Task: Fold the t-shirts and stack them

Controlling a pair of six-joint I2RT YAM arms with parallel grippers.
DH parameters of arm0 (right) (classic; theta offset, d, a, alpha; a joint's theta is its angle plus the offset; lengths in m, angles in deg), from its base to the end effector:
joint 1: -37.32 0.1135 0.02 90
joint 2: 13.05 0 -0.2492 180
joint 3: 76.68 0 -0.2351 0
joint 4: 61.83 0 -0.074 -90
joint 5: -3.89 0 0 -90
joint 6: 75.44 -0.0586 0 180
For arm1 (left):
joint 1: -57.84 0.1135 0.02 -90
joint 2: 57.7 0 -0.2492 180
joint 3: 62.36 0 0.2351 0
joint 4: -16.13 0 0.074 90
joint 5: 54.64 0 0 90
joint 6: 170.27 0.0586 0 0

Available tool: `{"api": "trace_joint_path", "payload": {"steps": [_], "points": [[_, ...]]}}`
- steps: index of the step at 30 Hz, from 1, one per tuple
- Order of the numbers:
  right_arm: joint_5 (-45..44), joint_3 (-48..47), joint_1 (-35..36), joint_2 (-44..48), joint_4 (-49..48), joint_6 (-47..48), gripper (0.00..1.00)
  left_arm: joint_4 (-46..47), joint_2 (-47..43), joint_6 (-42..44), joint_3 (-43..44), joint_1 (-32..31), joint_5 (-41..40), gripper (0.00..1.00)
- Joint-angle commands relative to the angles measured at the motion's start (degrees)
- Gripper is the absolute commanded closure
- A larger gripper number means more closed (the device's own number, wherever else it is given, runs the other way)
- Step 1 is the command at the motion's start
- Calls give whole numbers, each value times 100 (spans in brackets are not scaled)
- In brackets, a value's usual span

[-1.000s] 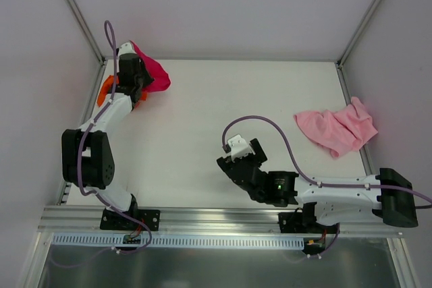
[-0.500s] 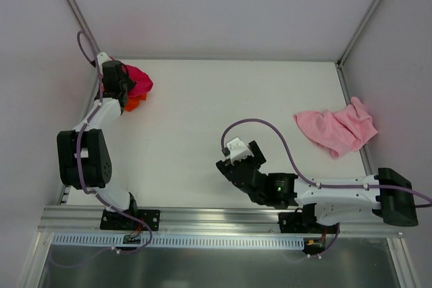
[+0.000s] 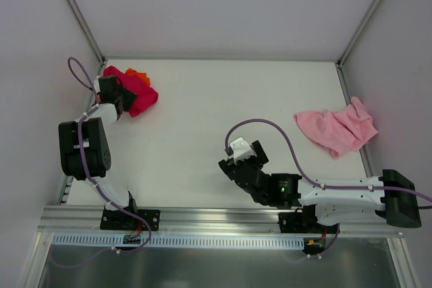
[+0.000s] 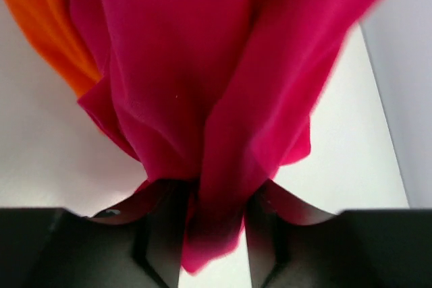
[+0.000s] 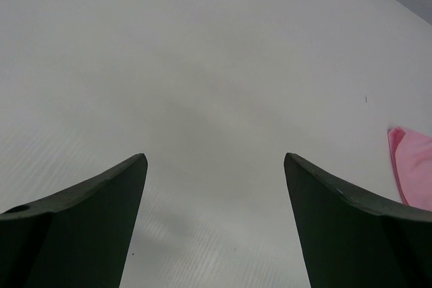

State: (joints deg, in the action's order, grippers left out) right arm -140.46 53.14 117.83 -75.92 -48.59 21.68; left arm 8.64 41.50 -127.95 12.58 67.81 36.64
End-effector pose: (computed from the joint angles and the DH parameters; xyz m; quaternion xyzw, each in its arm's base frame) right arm 0.0854 0.2219 0.2363 -0.3473 0.7119 -0.0285 0.6097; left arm 0.3813 0.0657 0.1931 -0.4164 0.7679 -0.1665 0.4574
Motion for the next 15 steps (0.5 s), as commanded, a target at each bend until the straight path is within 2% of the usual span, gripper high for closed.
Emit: {"api": "trace_joint_path", "payload": {"steps": [1,2,6,8,15], "points": [[-278,68,35,196,-171,-61,12,307,-198,-566,-390,109,417,63],[-278,59,35,188,-171,-61,12,308,-234,-584,-469,101,408,43],[-261,42,26,109,-189,-61,11,676,-829,-690,-1145,101,356,22],[-252,-11,26,-14,-198,-61,11,1169,-1155,-620,-1479,92,452,17],[-190,-187,0,-348,-189,-52,11,590,-2289,-382,-1385,75,338,13]]}}
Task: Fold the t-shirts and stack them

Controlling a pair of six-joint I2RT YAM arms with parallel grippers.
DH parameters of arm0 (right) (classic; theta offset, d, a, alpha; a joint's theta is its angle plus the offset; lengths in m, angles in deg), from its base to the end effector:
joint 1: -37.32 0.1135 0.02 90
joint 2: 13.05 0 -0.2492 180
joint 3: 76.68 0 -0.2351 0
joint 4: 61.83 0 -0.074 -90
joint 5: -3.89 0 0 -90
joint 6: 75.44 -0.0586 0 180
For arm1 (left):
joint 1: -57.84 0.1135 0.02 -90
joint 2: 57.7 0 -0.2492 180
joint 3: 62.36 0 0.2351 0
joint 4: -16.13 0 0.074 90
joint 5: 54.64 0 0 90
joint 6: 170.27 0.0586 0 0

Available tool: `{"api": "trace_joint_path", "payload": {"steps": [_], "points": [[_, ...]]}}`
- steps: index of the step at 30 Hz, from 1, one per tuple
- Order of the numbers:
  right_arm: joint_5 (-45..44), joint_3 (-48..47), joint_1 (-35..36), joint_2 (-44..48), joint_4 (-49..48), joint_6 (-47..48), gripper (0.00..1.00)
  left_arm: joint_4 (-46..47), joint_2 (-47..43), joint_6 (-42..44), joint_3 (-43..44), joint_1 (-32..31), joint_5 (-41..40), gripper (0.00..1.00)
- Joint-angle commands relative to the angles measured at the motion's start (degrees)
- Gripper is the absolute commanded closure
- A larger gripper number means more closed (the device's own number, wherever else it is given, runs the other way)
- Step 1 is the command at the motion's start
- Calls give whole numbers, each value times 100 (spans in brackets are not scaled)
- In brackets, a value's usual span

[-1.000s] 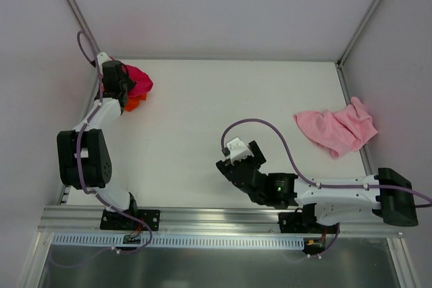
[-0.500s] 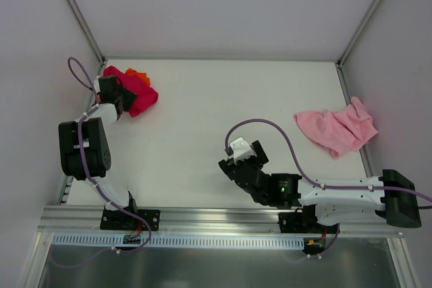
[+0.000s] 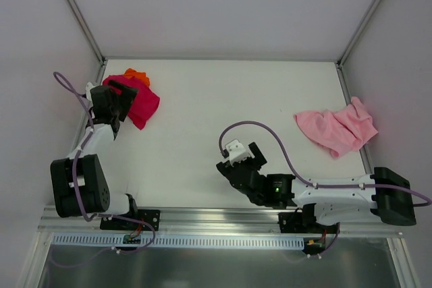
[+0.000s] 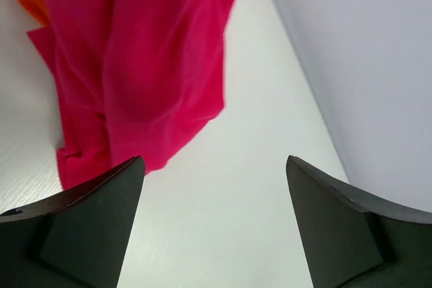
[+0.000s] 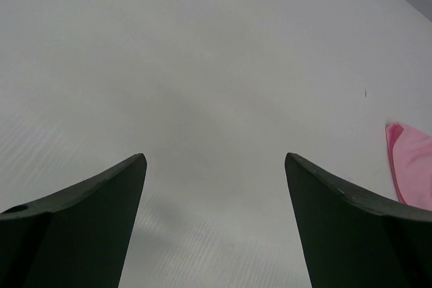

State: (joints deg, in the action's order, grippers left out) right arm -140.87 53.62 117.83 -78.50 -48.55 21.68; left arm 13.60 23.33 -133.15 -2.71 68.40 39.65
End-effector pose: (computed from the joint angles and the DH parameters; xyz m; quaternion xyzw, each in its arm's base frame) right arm 0.0863 0.2259 0.2240 -0.3614 0.7137 -0.0486 0.5980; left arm 0.3165 0.0545 0.2203 -0.4231 0.7233 -0.2260 0.4968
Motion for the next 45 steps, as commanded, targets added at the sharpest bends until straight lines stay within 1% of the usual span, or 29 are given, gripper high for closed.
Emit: {"api": "trace_joint_path", "payload": {"steps": [1,4,7,8,10,11,13,14,15,18,20,21,22,23,24,26,29,30,34,38,39,40,43,45], "points": [[-157,-252,0,-99,-184,-52,11,15,-562,173,180,15,54,13],[-175,-261,-18,-73,-219,-52,11,-30,-922,304,216,7,211,13],[-385,-279,-158,-91,-211,-236,11,23,-1090,480,312,-37,659,12],[-403,-322,-245,-108,-89,-489,9,75,-1081,507,313,-29,1061,12],[-308,-367,-518,-169,-8,-571,7,470,-993,603,252,-107,1572,12],[-116,-393,-667,-170,-43,-588,7,532,-967,682,234,-177,1870,12],[166,-419,-852,-196,-157,-588,7,638,-993,1042,164,-633,1944,11],[542,-480,-1079,-231,-201,-588,7,629,-1054,1174,33,-844,1839,11],[693,-533,-1203,-292,-193,-588,7,612,-1203,1419,-47,-1290,1481,11],[941,-911,-1660,-687,43,-588,7,567,-1580,1623,-459,-1837,908,11],[1142,-1086,-2054,-968,79,-588,7,726,-1948,1693,-943,-2321,521,12],[1239,-1122,-2170,-1048,53,-623,6,770,-2073,1781,-1118,-2531,59,12],[1362,-1157,-2310,-1136,10,-624,6,822,-2179,1851,-1416,-2951,-129,12],[1615,-1253,-2573,-1311,-43,-624,6,831,-2371,1913,-1532,-3121,-322,12],[1714,-1333,-2697,-1434,-61,-597,6,866,-2460,1922,-1820,-3366,-689,12],[1907,-1613,-3119,-1793,-9,-562,6,902,-2670,1983,-2033,-3508,-920,12],[2302,-1904,-3680,-2085,61,-580,6,876,-2856,2045,-2332,-3614,-1237,12],[2347,-2088,-3744,-2251,62,-562,6,867,-2874,2080,-2411,-3623,-1299,12],[2356,-2327,-3815,-2569,-26,-308,5,761,-2681,2335,-2421,-3685,-1790,12],[2356,-2353,-3841,-2666,-262,-106,5,990,-2417,2686,-2351,-3816,-1818,13],[2356,-2336,-3841,-2675,-298,-70,5,955,-2365,2748,-2281,-3877,-1940,13],[2365,-2283,-3841,-2709,-359,-44,5,937,-2321,2887,-2245,-3956,-2254,13],[2462,-2029,-3841,-2666,-666,-17,5,1016,-2207,3020,-2184,-4098,-2275,12],[2436,-1923,-3832,-2587,-790,18,5,1095,-2119,3231,-2122,-4333,-2529,12]]}}
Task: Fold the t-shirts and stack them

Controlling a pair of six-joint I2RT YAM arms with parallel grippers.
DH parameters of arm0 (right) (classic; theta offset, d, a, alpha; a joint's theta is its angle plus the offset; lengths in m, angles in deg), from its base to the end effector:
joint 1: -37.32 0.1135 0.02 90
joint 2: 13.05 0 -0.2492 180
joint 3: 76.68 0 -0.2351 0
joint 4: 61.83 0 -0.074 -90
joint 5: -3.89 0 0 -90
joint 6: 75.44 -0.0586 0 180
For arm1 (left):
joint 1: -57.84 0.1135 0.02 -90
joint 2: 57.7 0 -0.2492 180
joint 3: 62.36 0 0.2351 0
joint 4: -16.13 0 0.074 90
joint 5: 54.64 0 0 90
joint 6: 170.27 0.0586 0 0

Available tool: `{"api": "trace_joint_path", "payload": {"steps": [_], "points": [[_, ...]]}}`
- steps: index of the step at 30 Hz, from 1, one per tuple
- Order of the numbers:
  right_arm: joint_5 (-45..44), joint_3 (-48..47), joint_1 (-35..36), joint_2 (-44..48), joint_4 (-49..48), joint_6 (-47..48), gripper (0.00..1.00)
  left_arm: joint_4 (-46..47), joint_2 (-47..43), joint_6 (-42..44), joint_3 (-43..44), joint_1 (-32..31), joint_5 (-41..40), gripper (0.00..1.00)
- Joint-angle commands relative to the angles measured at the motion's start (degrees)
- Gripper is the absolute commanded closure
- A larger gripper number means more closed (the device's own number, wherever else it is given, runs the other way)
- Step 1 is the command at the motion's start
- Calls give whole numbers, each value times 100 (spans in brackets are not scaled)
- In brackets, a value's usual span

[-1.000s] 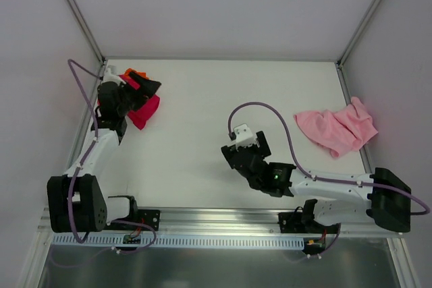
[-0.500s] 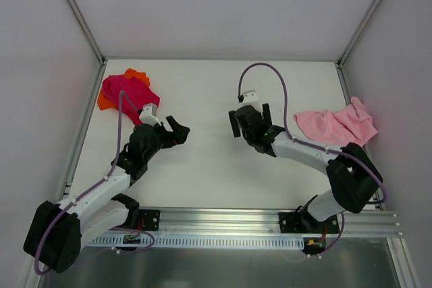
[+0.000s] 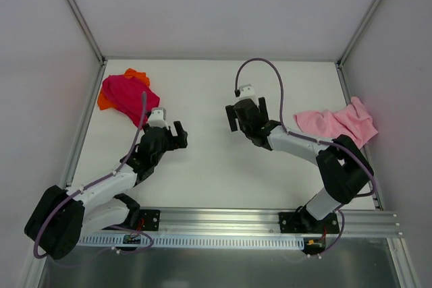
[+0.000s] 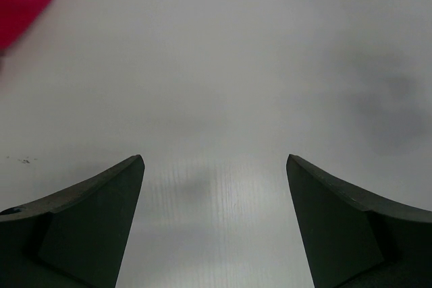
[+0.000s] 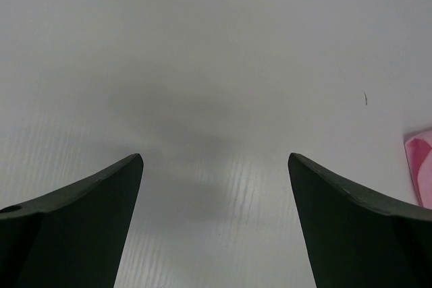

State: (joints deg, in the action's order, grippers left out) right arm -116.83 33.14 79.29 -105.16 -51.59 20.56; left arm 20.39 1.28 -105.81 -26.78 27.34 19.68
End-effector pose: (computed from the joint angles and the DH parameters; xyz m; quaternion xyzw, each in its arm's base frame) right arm 0.2821 0.2135 0.2085 -0.2261 0.8232 -0.0766 0.5151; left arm 0.2067 -0.1034 0.1909 -0.0441 0.8099 -0.1717 0.5592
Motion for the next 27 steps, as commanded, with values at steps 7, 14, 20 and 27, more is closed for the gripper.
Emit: {"api": "trace_joint_path", "payload": {"steps": [7,14,20,27], "points": [[-619,407,179,659,-715,604,5,907,272,1024,285,-931,-1297,11],[-1234,574,460,1512,-786,1087,4,1452,-115,1438,-41,-1344,-1393,11],[-1480,556,654,1846,-698,1307,4,1523,-1,1411,-49,-1380,-1437,11],[-1551,706,698,1846,-742,1263,4,1558,61,1411,-41,-1388,-1438,11]]}}
